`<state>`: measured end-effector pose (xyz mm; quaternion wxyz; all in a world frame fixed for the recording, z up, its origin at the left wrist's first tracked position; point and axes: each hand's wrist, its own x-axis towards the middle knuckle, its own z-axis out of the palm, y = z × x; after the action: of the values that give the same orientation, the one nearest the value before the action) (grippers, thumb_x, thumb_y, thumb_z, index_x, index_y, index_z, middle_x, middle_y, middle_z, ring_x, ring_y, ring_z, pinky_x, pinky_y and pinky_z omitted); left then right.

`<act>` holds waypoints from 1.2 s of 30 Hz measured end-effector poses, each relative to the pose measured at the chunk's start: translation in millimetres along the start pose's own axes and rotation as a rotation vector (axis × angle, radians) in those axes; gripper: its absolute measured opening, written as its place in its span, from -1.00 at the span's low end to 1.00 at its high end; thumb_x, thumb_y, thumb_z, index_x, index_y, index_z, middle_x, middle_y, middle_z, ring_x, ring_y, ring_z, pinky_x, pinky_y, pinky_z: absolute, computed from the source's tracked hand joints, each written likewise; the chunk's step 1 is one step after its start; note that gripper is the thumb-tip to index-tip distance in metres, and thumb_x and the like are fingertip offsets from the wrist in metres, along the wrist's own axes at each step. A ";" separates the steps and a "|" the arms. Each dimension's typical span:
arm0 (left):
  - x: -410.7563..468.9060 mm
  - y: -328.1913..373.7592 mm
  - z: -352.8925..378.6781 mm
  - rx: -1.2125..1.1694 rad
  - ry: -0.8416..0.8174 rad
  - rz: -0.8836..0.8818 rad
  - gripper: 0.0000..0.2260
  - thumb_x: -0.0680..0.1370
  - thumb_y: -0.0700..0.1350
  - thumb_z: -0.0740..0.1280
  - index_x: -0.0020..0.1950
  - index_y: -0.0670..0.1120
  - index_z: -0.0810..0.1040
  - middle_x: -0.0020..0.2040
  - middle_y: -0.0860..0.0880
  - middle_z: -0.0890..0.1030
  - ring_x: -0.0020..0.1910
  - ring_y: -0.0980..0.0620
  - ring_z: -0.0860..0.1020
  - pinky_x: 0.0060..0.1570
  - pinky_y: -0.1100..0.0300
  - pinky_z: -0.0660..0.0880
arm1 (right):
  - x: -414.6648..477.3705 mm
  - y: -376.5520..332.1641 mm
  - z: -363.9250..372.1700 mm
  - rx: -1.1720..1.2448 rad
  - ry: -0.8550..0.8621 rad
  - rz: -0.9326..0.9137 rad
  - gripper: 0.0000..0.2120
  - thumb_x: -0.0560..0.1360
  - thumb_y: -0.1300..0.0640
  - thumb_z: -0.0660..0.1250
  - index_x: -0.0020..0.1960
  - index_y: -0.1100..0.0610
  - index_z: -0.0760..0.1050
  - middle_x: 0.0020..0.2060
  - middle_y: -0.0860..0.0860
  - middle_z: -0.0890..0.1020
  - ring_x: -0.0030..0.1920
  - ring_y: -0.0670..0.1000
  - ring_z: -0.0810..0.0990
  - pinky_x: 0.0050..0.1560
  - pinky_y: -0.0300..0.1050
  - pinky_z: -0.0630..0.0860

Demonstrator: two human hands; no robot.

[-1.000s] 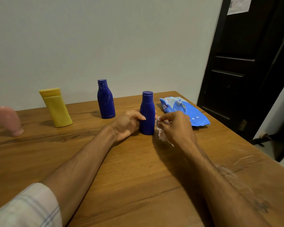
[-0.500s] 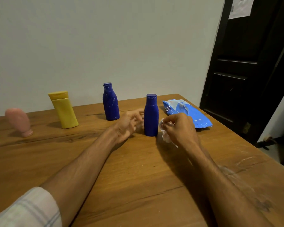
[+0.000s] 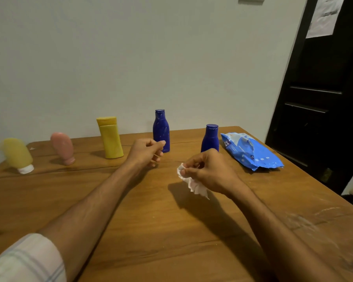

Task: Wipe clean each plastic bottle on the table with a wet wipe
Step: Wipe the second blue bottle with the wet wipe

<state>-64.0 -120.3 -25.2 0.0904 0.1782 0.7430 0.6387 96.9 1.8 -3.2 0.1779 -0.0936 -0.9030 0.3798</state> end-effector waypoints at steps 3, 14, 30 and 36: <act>6.8 -8.6 -8.5 0.040 0.094 0.026 -0.90 0.54 -0.10 0.41 -0.07 -0.12 0.60 -0.07 -0.14 0.65 -0.20 -0.03 0.57 -0.22 0.11 0.56 | 14.4 -7.9 20.0 0.015 0.057 -0.030 -0.86 0.43 0.08 0.42 -0.05 0.09 0.64 -0.14 -0.13 0.64 -0.22 -0.20 0.59 -0.28 -0.35 0.50; 42.7 -14.4 -8.6 0.195 0.122 0.099 -0.57 0.47 -0.13 0.50 0.30 -0.12 0.49 0.24 -0.07 0.55 0.08 0.03 0.51 0.13 0.08 0.52 | 61.9 1.4 65.9 0.205 0.307 0.123 -0.88 0.50 0.07 0.36 -0.03 0.08 0.62 -0.25 -0.09 0.65 -0.26 -0.15 0.64 -0.18 -0.11 0.63; 80.8 -17.5 0.8 -0.038 -0.128 0.053 -0.39 0.45 -0.37 0.45 0.43 -0.10 0.34 0.24 -0.08 0.55 0.05 -0.01 0.60 -0.30 0.29 0.58 | 72.5 6.3 71.1 0.342 0.318 0.206 -0.86 0.49 0.07 0.36 0.03 0.06 0.59 -0.10 -0.09 0.63 -0.14 -0.16 0.60 -0.20 -0.27 0.55; 78.0 -17.5 5.6 -0.041 -0.074 0.058 -0.44 0.42 -0.34 0.48 0.36 -0.11 0.39 0.25 -0.11 0.56 0.10 -0.09 0.59 -0.17 0.18 0.60 | 69.0 2.3 71.4 0.332 0.311 0.198 -0.84 0.49 0.07 0.36 0.05 0.06 0.59 -0.08 -0.09 0.62 -0.14 -0.18 0.58 -0.24 -0.34 0.50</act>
<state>-136.4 -87.7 -36.0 0.1029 0.2213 0.7205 0.6491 5.5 -22.3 -33.9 0.2895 -0.2083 -0.7765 0.5195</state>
